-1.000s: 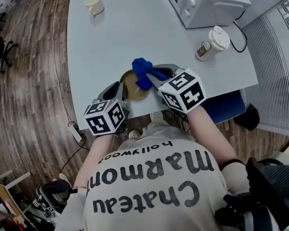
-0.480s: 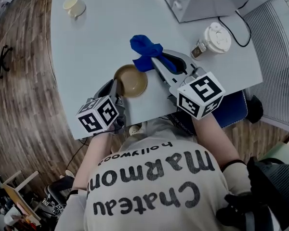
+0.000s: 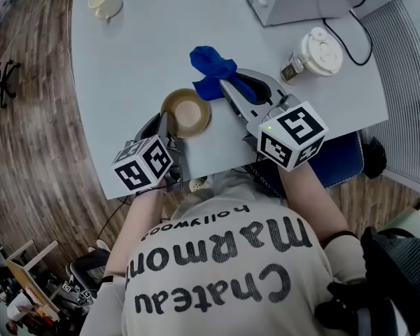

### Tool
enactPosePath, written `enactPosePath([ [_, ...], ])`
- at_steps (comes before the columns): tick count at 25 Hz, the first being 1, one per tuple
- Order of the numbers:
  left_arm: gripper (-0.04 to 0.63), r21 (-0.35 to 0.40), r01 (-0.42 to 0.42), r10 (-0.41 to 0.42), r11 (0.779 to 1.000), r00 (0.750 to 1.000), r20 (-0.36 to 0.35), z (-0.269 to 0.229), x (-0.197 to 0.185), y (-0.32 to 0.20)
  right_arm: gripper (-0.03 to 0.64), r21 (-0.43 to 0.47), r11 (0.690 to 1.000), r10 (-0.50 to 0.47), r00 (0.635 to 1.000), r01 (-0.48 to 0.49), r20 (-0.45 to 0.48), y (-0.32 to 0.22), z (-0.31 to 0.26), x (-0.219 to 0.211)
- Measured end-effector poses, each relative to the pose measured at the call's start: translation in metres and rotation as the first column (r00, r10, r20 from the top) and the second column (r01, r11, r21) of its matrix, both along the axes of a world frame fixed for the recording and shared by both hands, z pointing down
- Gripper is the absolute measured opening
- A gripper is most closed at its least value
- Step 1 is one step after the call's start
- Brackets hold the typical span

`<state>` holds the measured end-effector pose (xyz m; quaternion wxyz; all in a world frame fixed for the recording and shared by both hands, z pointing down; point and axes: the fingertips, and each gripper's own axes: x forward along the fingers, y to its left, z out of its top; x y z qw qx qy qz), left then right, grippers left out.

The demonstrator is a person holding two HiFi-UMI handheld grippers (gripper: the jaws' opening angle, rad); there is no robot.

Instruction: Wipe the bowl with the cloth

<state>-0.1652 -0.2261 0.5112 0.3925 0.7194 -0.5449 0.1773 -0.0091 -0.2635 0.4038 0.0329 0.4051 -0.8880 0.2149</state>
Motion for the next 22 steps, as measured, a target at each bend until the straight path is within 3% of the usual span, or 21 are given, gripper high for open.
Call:
enactPosePath([
  [5, 0.049, 0.036, 0.045, -0.043, 0.998, 0.999, -0.031, -0.013, -0.008, 0.012, 0.038, -0.006, 1.0, -0.008, 1.0, 0.008, 0.014, 0.013, -0.007, -0.005],
  [7, 0.173, 0.058, 0.061, -0.059, 0.996, 0.997, -0.041, -0.017, -0.011, 0.011, 0.038, -0.007, 1.0, -0.015, 1.0, 0.015, 0.013, 0.013, -0.004, -0.006],
  [8, 0.202, 0.073, 0.076, -0.072, 0.994, 0.996, -0.05, -0.02, -0.014, 0.009, 0.038, -0.006, 1.0, -0.019, 1.0, 0.019, 0.01, 0.012, -0.001, -0.006],
  [11, 0.208, 0.144, 0.136, -0.124, 0.98, 0.988, -0.088, -0.033, -0.024, 0.005, 0.038, -0.002, 1.0, -0.017, 1.0, 0.017, 0.002, 0.007, 0.005, -0.006],
  [12, 0.189, 0.179, 0.145, -0.129, 0.973, 0.987, -0.099, -0.04, -0.027, 0.005, 0.038, 0.001, 1.0, -0.009, 1.0, 0.009, 0.005, 0.006, 0.004, -0.006],
  [13, 0.062, 0.215, 0.143, -0.122, 0.966, 0.987, -0.107, -0.048, -0.029, 0.007, 0.038, 0.005, 1.0, 0.001, 1.0, -0.002, 0.008, 0.007, 0.002, -0.006],
  [14, 0.024, 0.247, 0.129, -0.103, 0.96, 0.988, -0.114, -0.057, -0.03, 0.01, 0.038, 0.012, 1.0, 0.012, 1.0, -0.013, 0.01, 0.009, -0.001, -0.006],
  [19, 0.023, 0.306, -0.002, 0.031, 0.952, 0.995, -0.092, -0.092, -0.029, 0.037, 0.038, 0.037, 0.997, 0.076, 0.997, -0.074, -0.034, 0.025, -0.024, -0.007],
  [22, 0.023, 0.364, -0.027, 0.066, 0.931, 0.993, -0.096, -0.12, -0.046, 0.065, 0.038, 0.046, 0.988, 0.149, 0.987, -0.146, -0.068, 0.052, -0.04, -0.008],
])
